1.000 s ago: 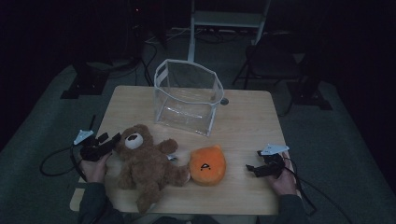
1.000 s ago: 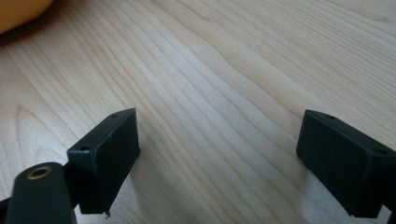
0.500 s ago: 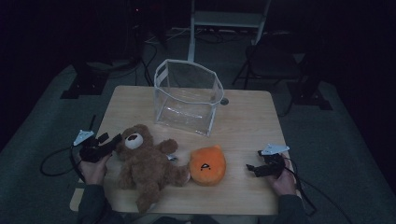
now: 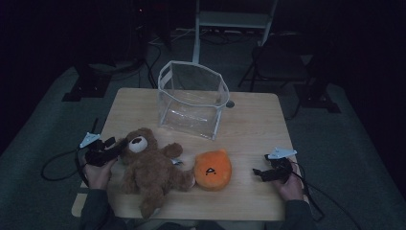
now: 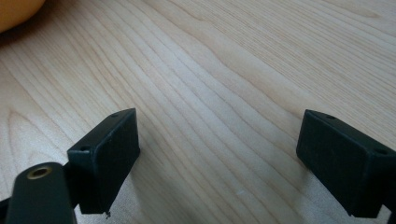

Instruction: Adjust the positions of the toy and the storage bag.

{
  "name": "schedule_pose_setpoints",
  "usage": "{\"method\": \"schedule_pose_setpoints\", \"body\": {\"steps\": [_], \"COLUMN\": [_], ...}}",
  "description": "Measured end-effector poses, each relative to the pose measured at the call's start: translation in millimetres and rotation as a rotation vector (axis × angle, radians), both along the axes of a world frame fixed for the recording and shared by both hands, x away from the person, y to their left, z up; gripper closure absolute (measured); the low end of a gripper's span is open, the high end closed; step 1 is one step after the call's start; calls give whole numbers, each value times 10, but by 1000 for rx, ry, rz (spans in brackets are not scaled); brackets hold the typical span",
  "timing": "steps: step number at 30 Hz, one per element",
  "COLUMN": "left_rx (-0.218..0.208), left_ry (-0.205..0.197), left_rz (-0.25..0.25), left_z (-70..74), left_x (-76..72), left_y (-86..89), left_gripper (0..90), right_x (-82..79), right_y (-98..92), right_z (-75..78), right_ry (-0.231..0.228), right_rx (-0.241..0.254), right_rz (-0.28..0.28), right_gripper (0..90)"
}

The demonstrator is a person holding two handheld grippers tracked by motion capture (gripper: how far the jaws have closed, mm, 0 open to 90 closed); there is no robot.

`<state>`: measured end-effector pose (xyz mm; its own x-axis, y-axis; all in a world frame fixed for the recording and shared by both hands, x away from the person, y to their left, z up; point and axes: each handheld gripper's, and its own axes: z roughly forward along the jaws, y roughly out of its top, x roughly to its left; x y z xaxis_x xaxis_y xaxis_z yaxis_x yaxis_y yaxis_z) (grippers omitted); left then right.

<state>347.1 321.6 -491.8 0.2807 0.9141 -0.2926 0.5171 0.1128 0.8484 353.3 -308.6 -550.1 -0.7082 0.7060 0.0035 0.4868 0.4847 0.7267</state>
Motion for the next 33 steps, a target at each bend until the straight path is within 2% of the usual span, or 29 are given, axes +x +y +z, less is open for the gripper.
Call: {"method": "schedule_pose_setpoints", "body": {"steps": [3,5,9,10,12,15,25,33], "left_rx": [-18,-66,-100,-120,-130,-130,-72,-23], "left_ry": [13,28,39,46,47,50,75,77], "left_rz": [-17,-48,-82,-102,-118,-136,-279,-419], "left_z": [-16,-49,-79,-96,-101,-98,-1,65], "left_x": [32,90,155,198,226,265,561,663], "left_y": [-5,-3,-18,-33,-48,-75,-424,-739], "left_gripper": [350,365,390,390,398,402,414,435], "right_x": [0,0,1,0,-1,-1,-4,-4], "right_y": [0,0,-1,-1,-1,-1,-4,-5], "right_z": [0,0,0,0,0,0,0,0], "right_ry": [1,0,0,0,0,1,1,0], "right_rx": [0,0,0,1,1,1,0,-1], "right_rz": [-1,-1,-2,-2,-4,-5,-6,-6], "right_gripper": [125,125,125,125,125,125,125,125]}}
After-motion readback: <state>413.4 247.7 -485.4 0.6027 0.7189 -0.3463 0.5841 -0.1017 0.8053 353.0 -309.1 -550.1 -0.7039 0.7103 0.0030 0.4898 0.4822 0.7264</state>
